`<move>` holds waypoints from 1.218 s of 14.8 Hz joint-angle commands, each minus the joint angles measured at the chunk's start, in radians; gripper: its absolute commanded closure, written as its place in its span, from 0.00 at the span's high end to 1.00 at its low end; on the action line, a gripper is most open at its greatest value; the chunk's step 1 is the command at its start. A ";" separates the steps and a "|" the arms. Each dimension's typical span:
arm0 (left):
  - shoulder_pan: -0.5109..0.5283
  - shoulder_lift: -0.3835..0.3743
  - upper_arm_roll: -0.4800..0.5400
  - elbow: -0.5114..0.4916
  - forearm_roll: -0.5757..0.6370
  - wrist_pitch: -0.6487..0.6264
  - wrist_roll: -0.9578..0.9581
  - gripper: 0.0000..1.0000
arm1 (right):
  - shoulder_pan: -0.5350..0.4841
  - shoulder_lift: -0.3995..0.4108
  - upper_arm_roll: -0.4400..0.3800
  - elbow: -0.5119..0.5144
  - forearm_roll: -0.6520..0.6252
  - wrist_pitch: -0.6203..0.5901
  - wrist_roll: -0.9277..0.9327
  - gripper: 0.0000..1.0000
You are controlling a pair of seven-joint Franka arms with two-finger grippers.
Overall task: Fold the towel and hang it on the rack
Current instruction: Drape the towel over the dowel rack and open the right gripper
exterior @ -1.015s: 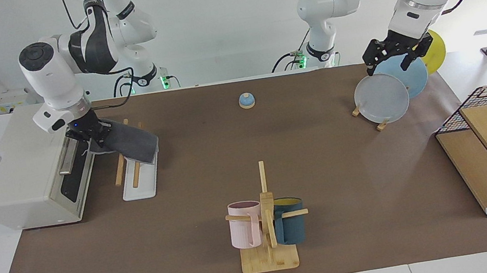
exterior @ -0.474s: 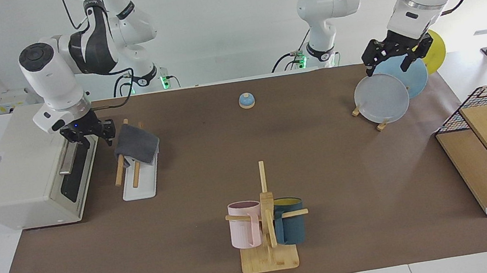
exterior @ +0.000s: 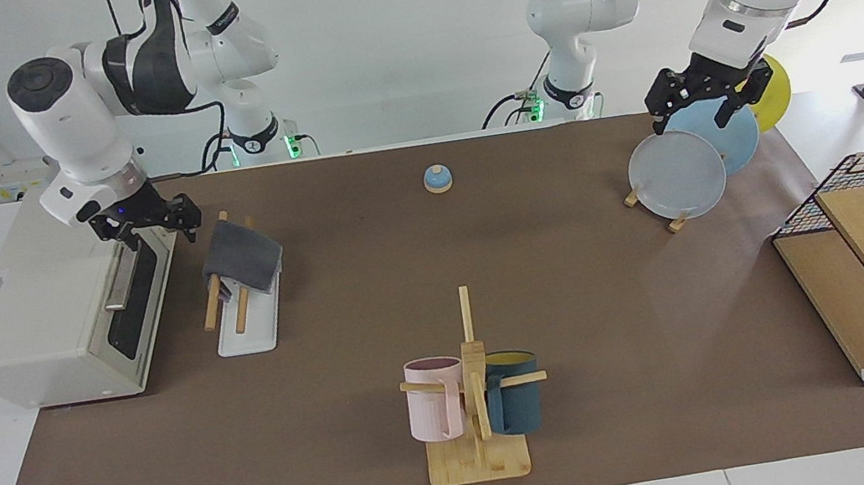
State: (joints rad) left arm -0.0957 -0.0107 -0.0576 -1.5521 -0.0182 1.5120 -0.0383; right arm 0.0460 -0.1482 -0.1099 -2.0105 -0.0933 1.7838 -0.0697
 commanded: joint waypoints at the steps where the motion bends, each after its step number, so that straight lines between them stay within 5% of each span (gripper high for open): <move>1: 0.005 0.003 0.002 0.004 0.020 -0.003 0.012 1.00 | -0.006 0.010 0.009 0.148 0.044 -0.159 0.022 1.00; 5: 0.021 0.003 0.004 0.004 0.020 -0.001 0.011 1.00 | -0.017 0.006 0.006 0.294 0.078 -0.360 0.054 1.00; 9: 0.024 0.003 0.004 0.003 0.020 -0.007 0.009 1.00 | -0.017 -0.031 0.006 0.311 0.087 -0.357 0.068 1.00; 18: 0.024 0.003 0.004 0.003 0.020 -0.009 0.009 1.00 | -0.025 0.128 0.006 0.518 0.096 -0.517 0.099 1.00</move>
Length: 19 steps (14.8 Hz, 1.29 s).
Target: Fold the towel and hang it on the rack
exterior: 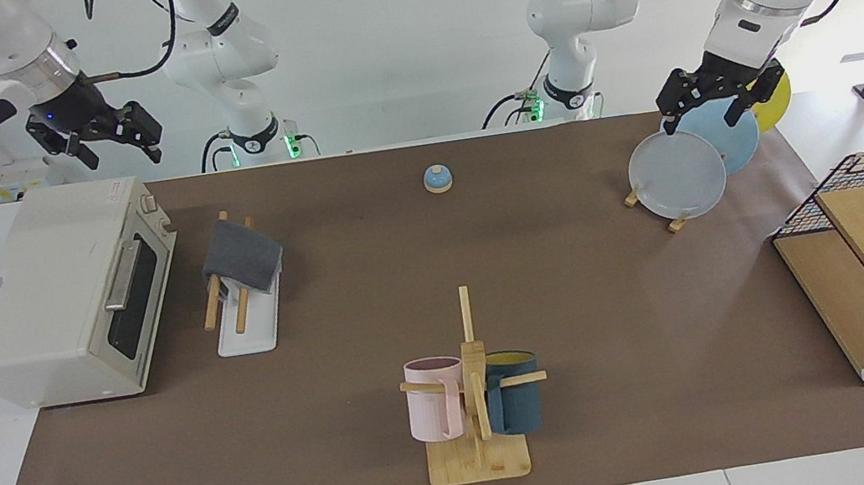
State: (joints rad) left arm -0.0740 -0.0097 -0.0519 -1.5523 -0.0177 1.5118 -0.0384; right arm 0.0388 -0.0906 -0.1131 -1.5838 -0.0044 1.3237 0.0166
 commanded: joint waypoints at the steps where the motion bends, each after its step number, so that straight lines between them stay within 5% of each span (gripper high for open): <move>1: 0.002 0.002 -0.002 0.003 0.019 -0.009 0.009 1.00 | -0.017 0.092 0.009 0.105 0.006 -0.060 0.013 1.00; 5: 0.002 0.002 -0.002 0.003 0.019 -0.009 0.009 1.00 | -0.086 0.089 0.018 0.104 0.030 -0.057 0.013 1.00; 19: 0.002 0.002 -0.002 0.003 0.019 -0.010 0.009 1.00 | -0.083 0.095 0.076 0.116 0.026 0.015 0.045 1.00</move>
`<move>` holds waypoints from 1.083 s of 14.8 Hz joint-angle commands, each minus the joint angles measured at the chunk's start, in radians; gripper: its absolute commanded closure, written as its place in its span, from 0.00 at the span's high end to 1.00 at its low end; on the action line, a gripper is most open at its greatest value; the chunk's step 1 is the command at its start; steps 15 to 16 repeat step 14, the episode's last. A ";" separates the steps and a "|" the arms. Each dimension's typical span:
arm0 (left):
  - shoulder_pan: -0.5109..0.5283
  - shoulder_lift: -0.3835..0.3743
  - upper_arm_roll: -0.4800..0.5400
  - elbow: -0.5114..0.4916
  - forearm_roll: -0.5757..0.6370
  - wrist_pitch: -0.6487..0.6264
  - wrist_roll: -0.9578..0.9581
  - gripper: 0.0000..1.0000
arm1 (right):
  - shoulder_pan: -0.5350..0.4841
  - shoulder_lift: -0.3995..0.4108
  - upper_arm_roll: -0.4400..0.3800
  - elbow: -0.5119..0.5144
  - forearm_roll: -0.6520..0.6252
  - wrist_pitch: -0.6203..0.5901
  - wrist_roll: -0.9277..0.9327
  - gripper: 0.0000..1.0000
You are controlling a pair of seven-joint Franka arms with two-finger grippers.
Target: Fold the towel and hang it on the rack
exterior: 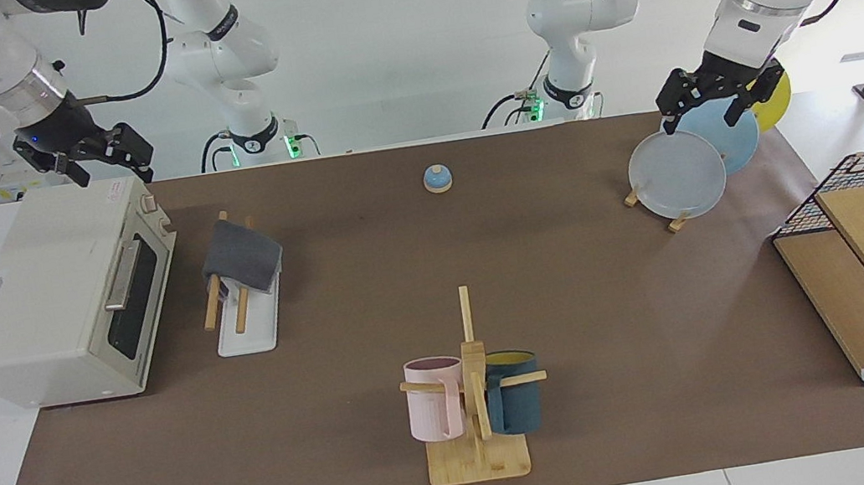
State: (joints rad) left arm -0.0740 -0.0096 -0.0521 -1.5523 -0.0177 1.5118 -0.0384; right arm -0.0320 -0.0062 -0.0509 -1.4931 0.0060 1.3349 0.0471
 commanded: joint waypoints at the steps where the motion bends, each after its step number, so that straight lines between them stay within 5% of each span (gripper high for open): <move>1: 0.002 0.002 -0.002 0.003 0.019 -0.009 0.009 1.00 | -0.013 0.006 0.016 0.027 0.014 0.006 0.014 1.00; 16: 0.002 0.002 -0.002 0.003 0.019 -0.009 0.009 1.00 | -0.013 -0.015 0.040 0.027 -0.006 0.046 0.013 1.00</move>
